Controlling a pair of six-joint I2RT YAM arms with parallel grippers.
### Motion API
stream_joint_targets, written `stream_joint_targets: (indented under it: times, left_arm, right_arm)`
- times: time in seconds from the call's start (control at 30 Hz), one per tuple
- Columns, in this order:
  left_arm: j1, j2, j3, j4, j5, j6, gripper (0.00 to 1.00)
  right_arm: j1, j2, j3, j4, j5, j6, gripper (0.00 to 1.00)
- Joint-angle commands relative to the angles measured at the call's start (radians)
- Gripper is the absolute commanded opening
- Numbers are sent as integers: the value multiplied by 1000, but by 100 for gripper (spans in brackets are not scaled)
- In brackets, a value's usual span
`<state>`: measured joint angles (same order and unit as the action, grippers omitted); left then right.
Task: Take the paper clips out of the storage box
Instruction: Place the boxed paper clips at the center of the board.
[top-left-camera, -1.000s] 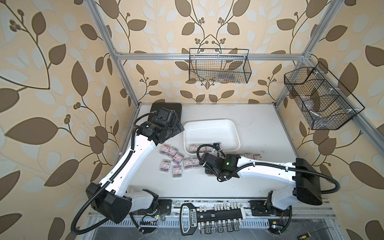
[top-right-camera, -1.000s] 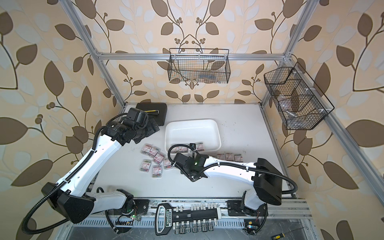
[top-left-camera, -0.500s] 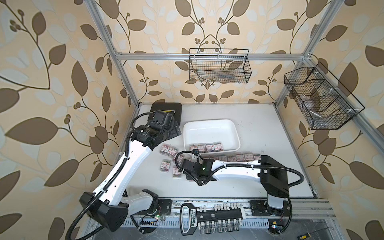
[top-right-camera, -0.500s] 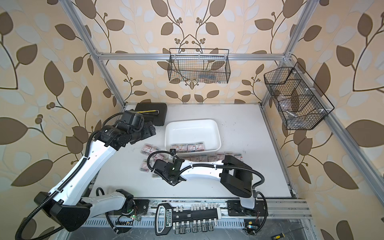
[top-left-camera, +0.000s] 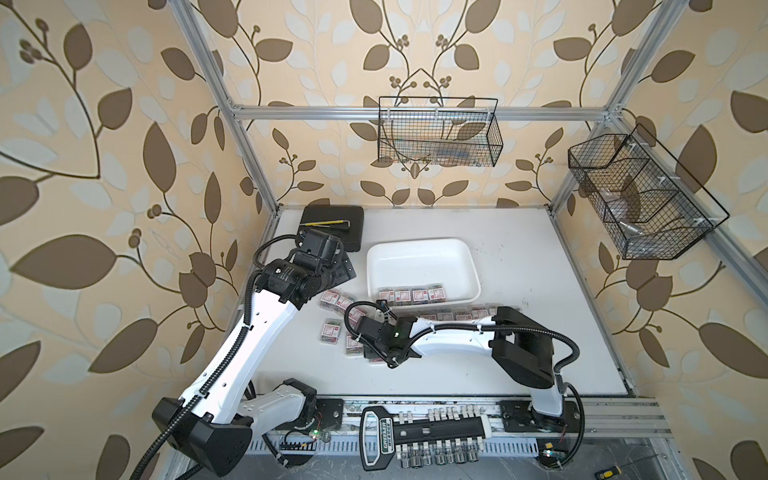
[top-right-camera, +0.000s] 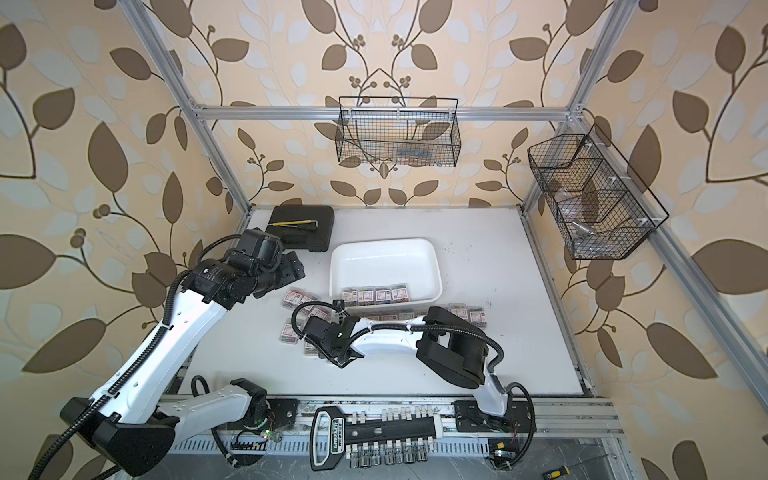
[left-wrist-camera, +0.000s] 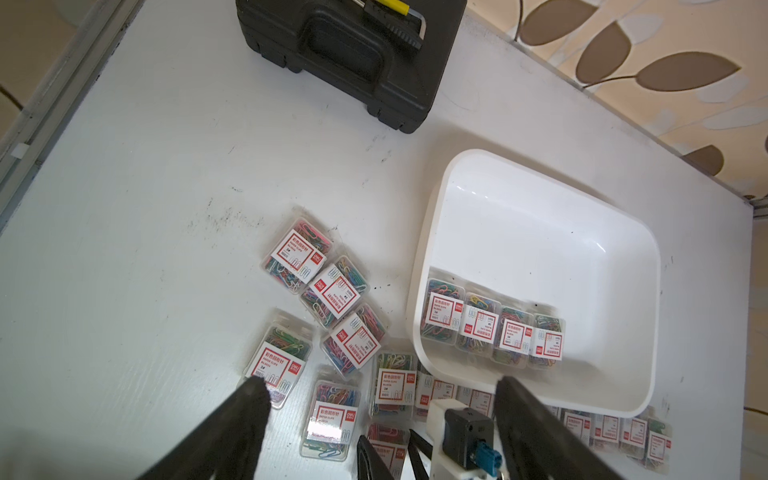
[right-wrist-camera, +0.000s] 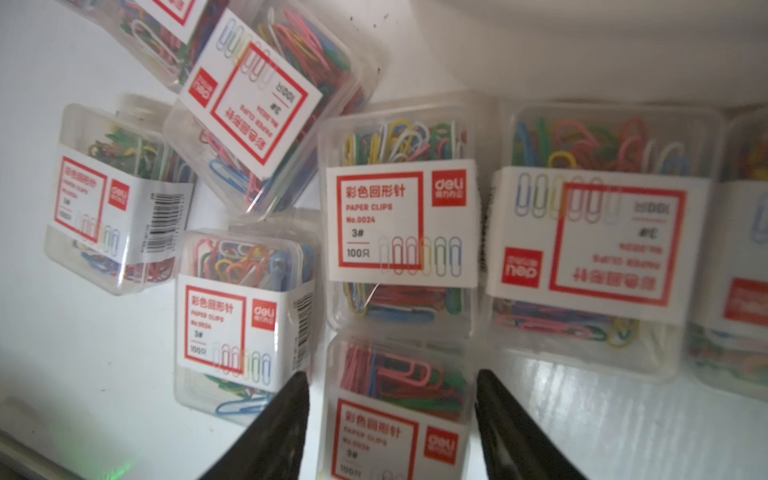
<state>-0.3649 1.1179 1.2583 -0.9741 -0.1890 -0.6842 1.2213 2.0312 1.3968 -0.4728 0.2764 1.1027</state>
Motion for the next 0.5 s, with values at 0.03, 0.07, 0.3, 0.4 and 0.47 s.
stream_joint_targets:
  times: [0.03,0.07,0.3,0.4,0.47]
  left_arm:
    - [7,-40,-5,-4,25,-10,87]
    - [7,-40,-5,-4,35,-5,87]
    - [7,-20,-25,-10,83,17,86]
    - [7,-12,-44,7,124,12,84]
    - [7,-10,-59,30,165,9,83]
  right_arm:
    - [-12,24,31,10,10,19,68]
    - [-16,24,36,10,14,20,68]
    - [-10,-63,66,-90,79,55,67]
    - [-3,-176,13,-131,130,96,67]
    - [-4,-268,-41,-143,165,122,68]
